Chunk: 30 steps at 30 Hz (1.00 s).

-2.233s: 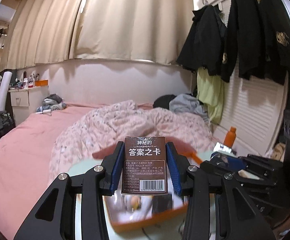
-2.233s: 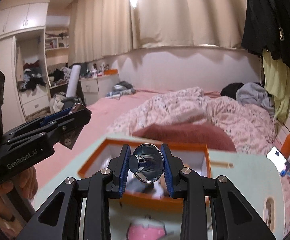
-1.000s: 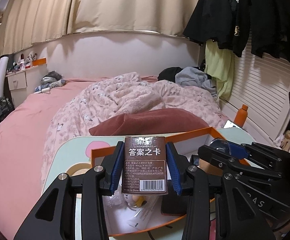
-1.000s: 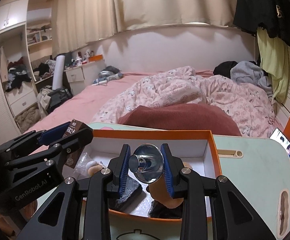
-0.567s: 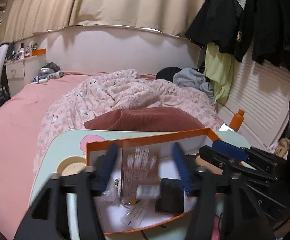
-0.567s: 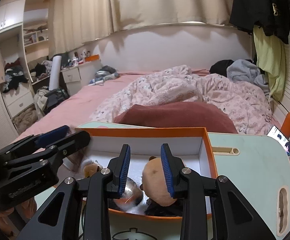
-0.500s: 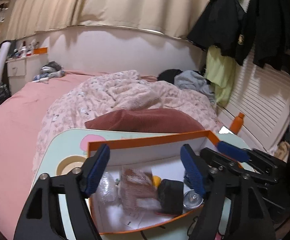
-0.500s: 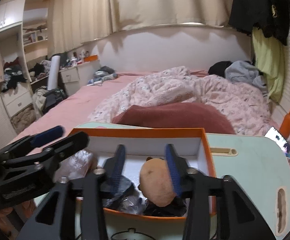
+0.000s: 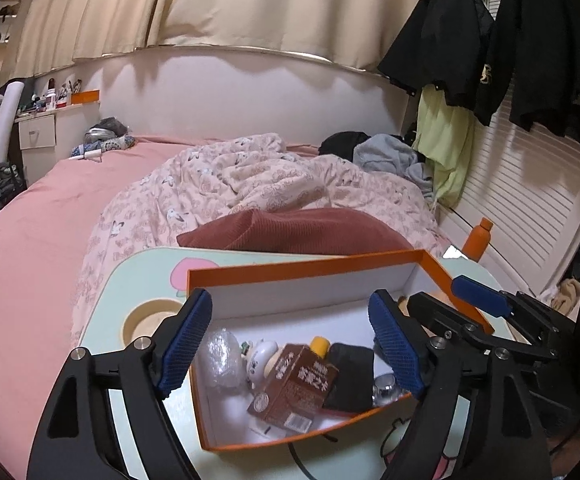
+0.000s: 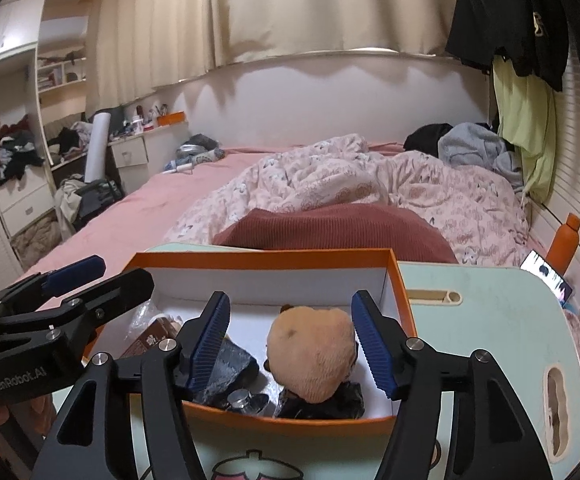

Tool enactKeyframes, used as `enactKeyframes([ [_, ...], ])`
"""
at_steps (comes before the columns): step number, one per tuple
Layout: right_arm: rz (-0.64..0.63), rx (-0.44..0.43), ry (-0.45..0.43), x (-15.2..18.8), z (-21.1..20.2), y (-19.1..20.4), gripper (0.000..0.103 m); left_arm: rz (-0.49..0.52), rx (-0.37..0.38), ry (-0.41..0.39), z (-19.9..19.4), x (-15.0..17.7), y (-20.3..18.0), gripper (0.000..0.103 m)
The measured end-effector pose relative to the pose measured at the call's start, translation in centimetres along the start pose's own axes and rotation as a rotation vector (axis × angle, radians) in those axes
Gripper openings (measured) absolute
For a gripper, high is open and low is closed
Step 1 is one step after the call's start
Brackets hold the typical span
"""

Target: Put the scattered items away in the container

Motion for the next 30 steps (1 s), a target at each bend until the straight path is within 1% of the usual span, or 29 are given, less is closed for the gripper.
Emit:
enactKeyframes([
  [4,-0.017,0.015,0.010,0.6,-0.5,0.2,0.065,0.015,-0.020,0.023,-0.6,0.6,-0.3,0.081],
  [12,-0.071,0.043,0.034,1.8,-1.1,0.8,0.065,0.018,-0.007,0.038,-1.9,1.4,-0.6,0.081],
  [19,-0.060,0.010,0.051,2.5,-3.1,1.1,0.065,0.032,-0.011,0.050,-3.6,2.2,-0.9,0.081],
  [22,-0.064,-0.001,0.068,2.9,-4.1,1.2,0.066,0.024,0.013,0.082,-4.2,3.1,-1.3,0.081],
  [26,-0.087,0.027,0.110,4.1,-5.0,1.4,0.068,0.025,0.067,0.143,-4.4,4.8,-2.2,0.081],
  [30,-0.073,0.043,0.171,5.8,-5.0,0.8,0.069,0.066,0.067,0.202,-4.0,6.4,-3.3,0.081],
])
Point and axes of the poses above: each gripper's, at about its wrist camera, not at the fingertips, and z roughly the way its jaws point, y to its left, x to its underside, the point moved 3 cm from there along z, roughly the way its jaws point, and after that the axes turned 3 degrees about -x, right-handed, at the moved point
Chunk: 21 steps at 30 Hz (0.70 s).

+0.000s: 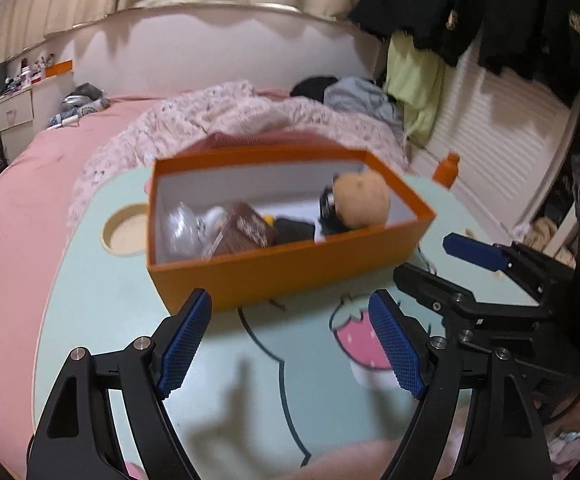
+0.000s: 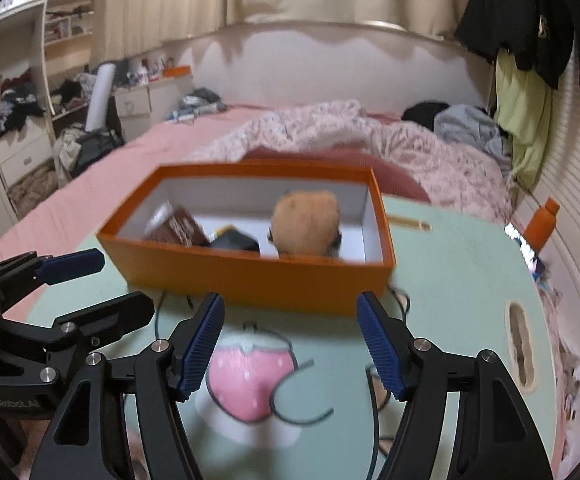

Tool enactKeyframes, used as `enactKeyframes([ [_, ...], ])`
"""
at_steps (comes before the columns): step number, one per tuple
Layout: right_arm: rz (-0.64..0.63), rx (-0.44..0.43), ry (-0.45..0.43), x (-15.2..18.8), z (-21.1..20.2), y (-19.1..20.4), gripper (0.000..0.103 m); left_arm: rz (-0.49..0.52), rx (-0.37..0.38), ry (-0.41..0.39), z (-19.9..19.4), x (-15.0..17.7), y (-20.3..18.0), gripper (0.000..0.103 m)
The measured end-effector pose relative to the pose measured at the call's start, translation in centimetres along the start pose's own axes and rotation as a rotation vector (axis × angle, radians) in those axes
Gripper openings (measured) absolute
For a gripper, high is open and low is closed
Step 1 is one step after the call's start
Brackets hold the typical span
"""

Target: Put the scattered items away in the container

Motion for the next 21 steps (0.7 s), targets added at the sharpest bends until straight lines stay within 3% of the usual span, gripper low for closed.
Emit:
enactKeyframes([
  [9,0.054,-0.001,0.144,2.5,2.3,-1.3,0.069,-0.063,-0.024,0.226,4.4,2.2,1.1,0.081],
  [12,0.066,-0.011,0.206,3.3,3.5,-1.4,0.069,-0.037,-0.055,0.245,4.9,2.4,0.8,0.081],
  [15,0.050,0.023,0.223,3.6,3.6,-1.3,0.078,0.011,-0.084,0.248,5.2,2.6,0.0,0.084],
  [19,0.096,0.091,0.252,4.0,3.5,-2.5,0.103,-0.002,-0.104,0.247,5.1,2.7,0.3,0.094],
  [21,0.099,0.095,0.248,4.2,3.1,-2.6,0.103,0.006,-0.128,0.250,5.1,2.9,0.4,0.095],
])
Point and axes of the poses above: each gripper's, at about its wrist camera, not at the fingertips, and z roughly the way its jaws point, y to its left, x to its underside, the point moved 3 cm from there along z, roughly the way its jaws point, and after that the axes turned 3 degrees about -x, right-handed, at the moved point
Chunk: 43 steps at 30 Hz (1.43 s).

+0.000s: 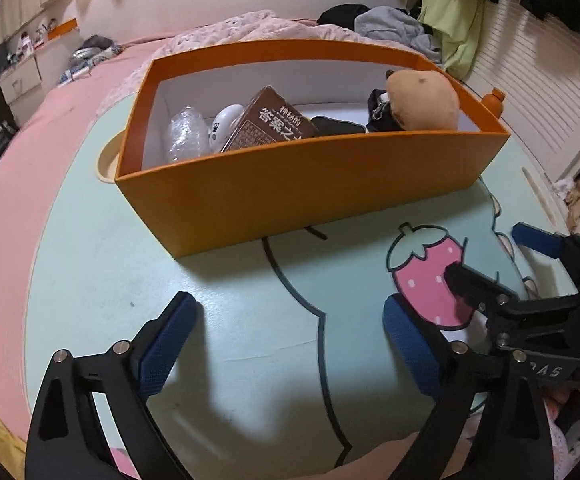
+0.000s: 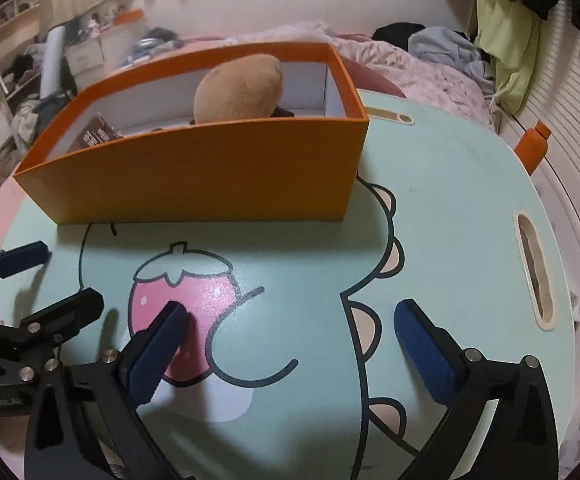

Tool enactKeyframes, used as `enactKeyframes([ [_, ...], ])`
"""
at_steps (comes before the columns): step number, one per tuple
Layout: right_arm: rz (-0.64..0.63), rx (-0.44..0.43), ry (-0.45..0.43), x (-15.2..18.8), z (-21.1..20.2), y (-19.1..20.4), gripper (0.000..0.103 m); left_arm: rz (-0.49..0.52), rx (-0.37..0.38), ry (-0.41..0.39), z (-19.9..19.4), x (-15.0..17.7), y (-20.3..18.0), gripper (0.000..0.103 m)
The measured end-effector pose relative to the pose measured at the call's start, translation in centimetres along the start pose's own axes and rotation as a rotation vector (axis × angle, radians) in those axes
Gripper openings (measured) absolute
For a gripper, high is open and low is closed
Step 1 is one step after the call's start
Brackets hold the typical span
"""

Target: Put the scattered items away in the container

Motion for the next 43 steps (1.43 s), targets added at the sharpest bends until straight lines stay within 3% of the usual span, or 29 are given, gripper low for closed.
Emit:
enactKeyframes([
  [4,0.003,0.007,-0.001,0.3,-0.4,-0.2,0.103,0.012,-0.065,0.022,0.5,0.1,0.1,0.103],
  [43,0.004,0.008,-0.002,0.4,-0.5,-0.2,0.103,0.016,-0.057,0.023,1.0,0.0,-0.4,0.103],
])
Point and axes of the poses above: each gripper's, at about its wrist camera, not at the fingertips, and z roughly the way its jaws point, y to its left, x to its underside, the point moved 3 cm from there along z, roughly the way its jaws point, and after that the axes turned 3 degrees about -x, right-handed, at the moved point
